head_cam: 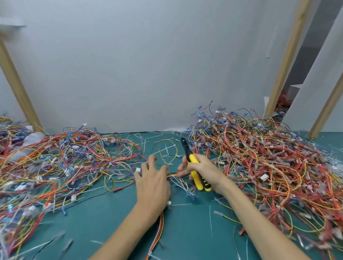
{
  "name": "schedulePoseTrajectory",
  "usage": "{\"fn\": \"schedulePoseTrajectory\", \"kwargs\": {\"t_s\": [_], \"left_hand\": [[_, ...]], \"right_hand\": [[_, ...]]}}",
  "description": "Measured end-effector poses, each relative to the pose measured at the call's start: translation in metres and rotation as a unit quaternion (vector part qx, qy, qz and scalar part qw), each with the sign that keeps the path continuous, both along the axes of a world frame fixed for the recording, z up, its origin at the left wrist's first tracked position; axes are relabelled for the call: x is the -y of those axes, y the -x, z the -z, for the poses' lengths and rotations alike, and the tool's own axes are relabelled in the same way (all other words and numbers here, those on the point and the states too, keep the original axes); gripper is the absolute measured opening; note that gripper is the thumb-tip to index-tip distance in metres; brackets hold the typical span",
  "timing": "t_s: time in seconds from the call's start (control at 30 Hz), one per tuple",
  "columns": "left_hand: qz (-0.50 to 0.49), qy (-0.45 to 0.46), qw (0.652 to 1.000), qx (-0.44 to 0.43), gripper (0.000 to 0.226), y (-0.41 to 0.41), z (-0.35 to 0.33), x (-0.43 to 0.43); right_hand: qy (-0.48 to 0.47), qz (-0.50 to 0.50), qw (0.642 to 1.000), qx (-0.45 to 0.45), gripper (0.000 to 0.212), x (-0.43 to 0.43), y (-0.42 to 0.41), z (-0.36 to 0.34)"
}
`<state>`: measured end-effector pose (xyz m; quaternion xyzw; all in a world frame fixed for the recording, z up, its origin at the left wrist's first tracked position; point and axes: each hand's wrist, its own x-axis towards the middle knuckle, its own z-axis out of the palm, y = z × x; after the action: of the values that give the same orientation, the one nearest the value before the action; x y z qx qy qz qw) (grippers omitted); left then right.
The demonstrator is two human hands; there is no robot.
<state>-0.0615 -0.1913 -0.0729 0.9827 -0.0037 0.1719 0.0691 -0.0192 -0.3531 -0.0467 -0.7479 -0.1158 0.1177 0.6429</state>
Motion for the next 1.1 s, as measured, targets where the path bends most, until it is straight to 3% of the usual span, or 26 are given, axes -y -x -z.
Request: {"fn": "schedulePoseTrajectory", "kwargs": {"t_s": [0.1,0.17,0.3,0.53,0.7,0.77,0.83,0.93,1.0,1.1], "left_hand": [[-0.009,-0.058,0.996,0.067,0.041,0.000,-0.004,0.000],[0.030,-0.085,0.994,0.053,0.040,-0.005,-0.003,-0.002],[0.060,-0.030,0.996,-0.061,0.039,-0.008,-0.005,-0.007],[0.062,0.056,0.996,-0.044,0.025,-0.011,-0.005,-0.019],[0.084,-0.127,0.988,0.015,0.035,-0.015,0.002,-0.021],[0.086,-0.126,0.988,-0.006,0.030,-0.014,0.001,-0.019],[0.096,0.038,0.994,-0.026,0.031,-0.012,0.001,-0.015],[0.104,0.325,0.937,-0.073,0.034,-0.009,-0.004,-0.009],[0.118,0.458,0.868,-0.149,0.034,-0.009,-0.008,-0.009],[0.159,0.607,0.726,-0.282,0.029,-0.007,-0.014,-0.016]], "right_hand": [[-0.014,0.041,0.999,-0.007,0.026,0.001,-0.003,0.002],[-0.037,0.062,0.997,-0.026,0.027,0.003,-0.003,0.005],[-0.089,0.079,0.990,-0.070,0.020,0.008,-0.004,0.008],[-0.092,0.059,0.992,-0.060,0.018,0.012,-0.005,0.009],[-0.080,0.054,0.994,-0.050,0.020,0.014,-0.006,0.012],[-0.073,0.063,0.995,-0.034,0.023,0.015,-0.007,0.013],[-0.089,0.076,0.993,-0.027,0.023,0.017,-0.008,0.017],[-0.107,0.091,0.990,-0.026,0.007,0.019,-0.011,0.021],[-0.110,0.096,0.989,-0.027,0.006,0.019,-0.012,0.023],[-0.112,0.112,0.987,-0.019,0.006,0.019,-0.012,0.024]]}}
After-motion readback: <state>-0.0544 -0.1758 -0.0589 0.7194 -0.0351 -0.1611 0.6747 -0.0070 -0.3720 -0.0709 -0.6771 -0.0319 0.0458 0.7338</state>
